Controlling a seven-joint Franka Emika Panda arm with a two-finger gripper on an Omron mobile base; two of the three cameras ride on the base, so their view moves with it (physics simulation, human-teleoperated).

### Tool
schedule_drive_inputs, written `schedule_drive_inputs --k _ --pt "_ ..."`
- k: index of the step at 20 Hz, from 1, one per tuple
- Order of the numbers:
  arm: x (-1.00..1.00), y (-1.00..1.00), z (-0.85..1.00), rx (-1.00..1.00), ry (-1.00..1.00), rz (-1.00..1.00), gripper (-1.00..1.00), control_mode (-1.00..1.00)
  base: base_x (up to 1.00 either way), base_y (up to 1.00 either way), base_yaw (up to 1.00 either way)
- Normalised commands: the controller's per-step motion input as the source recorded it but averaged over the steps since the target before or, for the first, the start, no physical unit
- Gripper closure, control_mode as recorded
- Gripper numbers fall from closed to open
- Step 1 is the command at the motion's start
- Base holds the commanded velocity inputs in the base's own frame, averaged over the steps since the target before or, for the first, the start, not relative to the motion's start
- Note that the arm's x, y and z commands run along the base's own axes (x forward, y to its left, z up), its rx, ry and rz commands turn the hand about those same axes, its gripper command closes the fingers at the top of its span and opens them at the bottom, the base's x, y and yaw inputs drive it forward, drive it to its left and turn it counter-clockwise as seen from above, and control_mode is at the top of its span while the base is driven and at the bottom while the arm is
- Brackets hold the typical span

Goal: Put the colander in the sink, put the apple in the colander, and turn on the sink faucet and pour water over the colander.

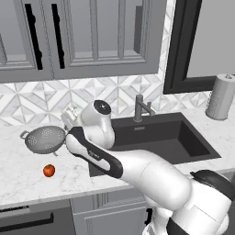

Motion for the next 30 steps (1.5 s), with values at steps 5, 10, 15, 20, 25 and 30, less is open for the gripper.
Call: schedule_drive_inputs --k 5,10,15,20,25,30 --pt "0.00 0.00 -0.02 0.00 0.32 -0.06 -1.00 -1.00 0.00 0.00 0.00" --pt "0.26 0.29 -0.10 -0.02 0.32 -0.04 -1.00 -1.00 0.00 0.00 0.00" --pt "0.33 0.33 -0.22 -0.06 0.12 0.00 -1.00 -1.00 0.00 0.00 0.00" --pt "0.00 0.01 -0.23 -0.13 0.00 0.04 -1.00 -1.00 0.00 0.00 0.00" --pt "0.02 0.08 -0.15 -0.10 0.05 0.03 -1.00 -1.00 0.00 0.00 0.00" --pt "0.22 0.20 -0.33 -0.01 0.05 0.00 -1.00 -1.00 0.00 0.00 0.00"
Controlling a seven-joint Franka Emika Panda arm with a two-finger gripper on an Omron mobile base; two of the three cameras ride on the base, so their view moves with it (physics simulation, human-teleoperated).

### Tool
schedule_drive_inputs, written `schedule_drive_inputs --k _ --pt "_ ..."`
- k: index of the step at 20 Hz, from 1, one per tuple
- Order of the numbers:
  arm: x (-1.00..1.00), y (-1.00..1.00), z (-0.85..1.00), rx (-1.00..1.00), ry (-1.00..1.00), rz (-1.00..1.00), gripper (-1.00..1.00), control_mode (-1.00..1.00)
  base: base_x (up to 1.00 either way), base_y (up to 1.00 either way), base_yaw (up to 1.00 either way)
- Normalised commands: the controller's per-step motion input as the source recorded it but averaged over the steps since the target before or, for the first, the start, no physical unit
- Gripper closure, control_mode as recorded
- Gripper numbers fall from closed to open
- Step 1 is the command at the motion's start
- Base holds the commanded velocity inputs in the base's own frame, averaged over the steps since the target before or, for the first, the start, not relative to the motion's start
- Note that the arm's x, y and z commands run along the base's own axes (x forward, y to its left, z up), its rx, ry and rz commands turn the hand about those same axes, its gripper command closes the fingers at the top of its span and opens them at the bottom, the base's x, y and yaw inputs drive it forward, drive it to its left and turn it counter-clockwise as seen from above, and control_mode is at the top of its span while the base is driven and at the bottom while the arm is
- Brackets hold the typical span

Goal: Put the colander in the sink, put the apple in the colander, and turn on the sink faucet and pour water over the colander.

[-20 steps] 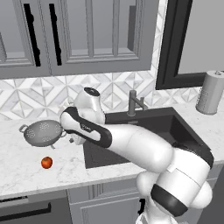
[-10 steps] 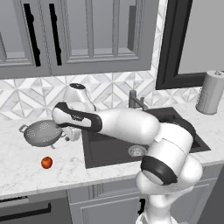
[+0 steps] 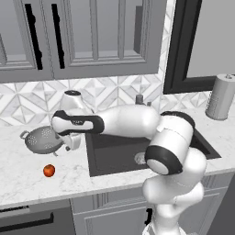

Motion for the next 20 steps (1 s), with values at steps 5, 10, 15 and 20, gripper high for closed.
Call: schedule_drive_inputs --k 5,10,15,20 --pt "0.04 0.00 -0.52 0.00 0.00 0.01 -1.00 -1.00 0.00 0.00 0.00" --pt "0.02 0.00 -0.29 0.00 0.00 0.02 -1.00 -1.00 0.00 0.00 0.00" --pt "0.21 0.02 -0.08 0.00 0.00 0.00 -1.00 -1.00 0.00 0.00 0.00" --pt "0.31 0.06 0.00 0.01 0.00 0.00 -1.00 -1.00 0.00 0.00 0.00"
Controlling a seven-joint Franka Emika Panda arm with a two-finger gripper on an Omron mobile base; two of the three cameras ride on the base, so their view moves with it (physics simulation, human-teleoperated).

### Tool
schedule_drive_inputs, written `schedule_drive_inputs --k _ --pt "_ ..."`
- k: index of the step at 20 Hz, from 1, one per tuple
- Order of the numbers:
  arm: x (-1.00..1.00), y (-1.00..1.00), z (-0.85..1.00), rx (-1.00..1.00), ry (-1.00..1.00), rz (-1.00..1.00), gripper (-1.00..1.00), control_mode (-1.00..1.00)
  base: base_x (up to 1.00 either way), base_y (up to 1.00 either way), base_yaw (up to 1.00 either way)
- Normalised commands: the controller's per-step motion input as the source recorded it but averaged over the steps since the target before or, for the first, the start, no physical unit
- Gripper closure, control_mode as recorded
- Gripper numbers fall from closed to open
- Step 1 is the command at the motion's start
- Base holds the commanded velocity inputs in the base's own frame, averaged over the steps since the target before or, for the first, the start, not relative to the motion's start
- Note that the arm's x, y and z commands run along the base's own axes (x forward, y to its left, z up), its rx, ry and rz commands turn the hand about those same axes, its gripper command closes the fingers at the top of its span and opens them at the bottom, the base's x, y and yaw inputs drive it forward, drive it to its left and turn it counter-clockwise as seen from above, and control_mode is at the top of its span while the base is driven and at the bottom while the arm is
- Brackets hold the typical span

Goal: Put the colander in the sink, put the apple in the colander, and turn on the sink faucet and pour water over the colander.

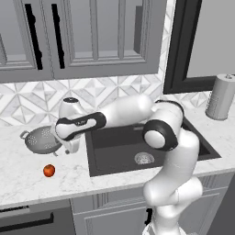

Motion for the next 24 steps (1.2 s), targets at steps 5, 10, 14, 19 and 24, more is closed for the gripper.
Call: schedule_drive_inputs --k 5,10,14,19,24 --pt "0.39 0.31 0.00 0.00 0.02 0.00 -1.00 -1.00 0.00 0.00 0.00" --pt "0.23 0.55 -0.08 0.00 0.02 0.00 -1.00 -1.00 0.00 0.00 0.00" --pt "0.20 0.41 -0.16 0.00 0.06 0.00 -1.00 -1.00 0.00 0.00 0.00" --pt "0.10 0.02 -0.14 0.00 0.12 0.00 -1.00 -1.00 0.00 0.00 0.00" --pt "0.00 -0.01 -0.06 0.00 0.09 0.00 -1.00 -1.00 0.00 0.00 0.00"
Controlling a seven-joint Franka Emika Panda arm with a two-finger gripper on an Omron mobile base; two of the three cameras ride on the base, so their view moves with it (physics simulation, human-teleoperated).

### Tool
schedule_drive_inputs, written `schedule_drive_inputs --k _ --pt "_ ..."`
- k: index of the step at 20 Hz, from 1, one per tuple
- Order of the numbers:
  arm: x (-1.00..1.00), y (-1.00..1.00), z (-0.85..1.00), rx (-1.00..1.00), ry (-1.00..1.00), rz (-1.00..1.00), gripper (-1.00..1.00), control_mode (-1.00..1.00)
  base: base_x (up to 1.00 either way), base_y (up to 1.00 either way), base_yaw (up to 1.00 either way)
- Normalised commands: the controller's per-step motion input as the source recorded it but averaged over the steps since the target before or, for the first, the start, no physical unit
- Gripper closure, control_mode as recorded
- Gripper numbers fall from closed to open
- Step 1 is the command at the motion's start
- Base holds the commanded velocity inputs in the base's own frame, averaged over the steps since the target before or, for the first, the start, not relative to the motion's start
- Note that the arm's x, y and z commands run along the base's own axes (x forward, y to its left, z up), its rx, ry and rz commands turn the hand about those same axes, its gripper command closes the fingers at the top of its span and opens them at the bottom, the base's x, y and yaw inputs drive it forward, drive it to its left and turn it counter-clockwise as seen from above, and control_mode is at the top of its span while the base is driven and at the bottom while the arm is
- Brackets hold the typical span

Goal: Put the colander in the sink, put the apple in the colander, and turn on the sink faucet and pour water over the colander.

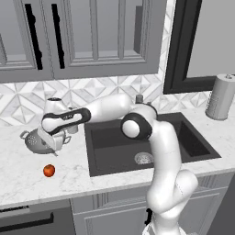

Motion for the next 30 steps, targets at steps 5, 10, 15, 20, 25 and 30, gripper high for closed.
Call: schedule_drive_inputs --k 5,10,15,20,25,30 --pt "-0.19 -0.16 -0.21 0.00 0.01 0.00 -1.00 -1.00 0.00 0.00 0.00" --pt "-0.46 -0.07 -0.35 0.00 -0.06 0.00 -1.00 -1.00 0.00 0.00 0.00" --pt "-0.10 -0.01 -0.18 0.00 -0.11 -0.01 -1.00 -1.00 0.00 0.00 0.00" --pt "0.00 0.00 -0.03 0.00 -0.16 -0.03 -1.00 -1.00 0.00 0.00 0.00" --pt "0.07 0.00 0.00 0.00 -0.30 -0.05 1.00 -1.00 0.00 0.00 0.00" --pt "0.02 -0.05 0.00 0.00 -0.32 -0.02 1.00 -1.00 0.00 0.00 0.00"
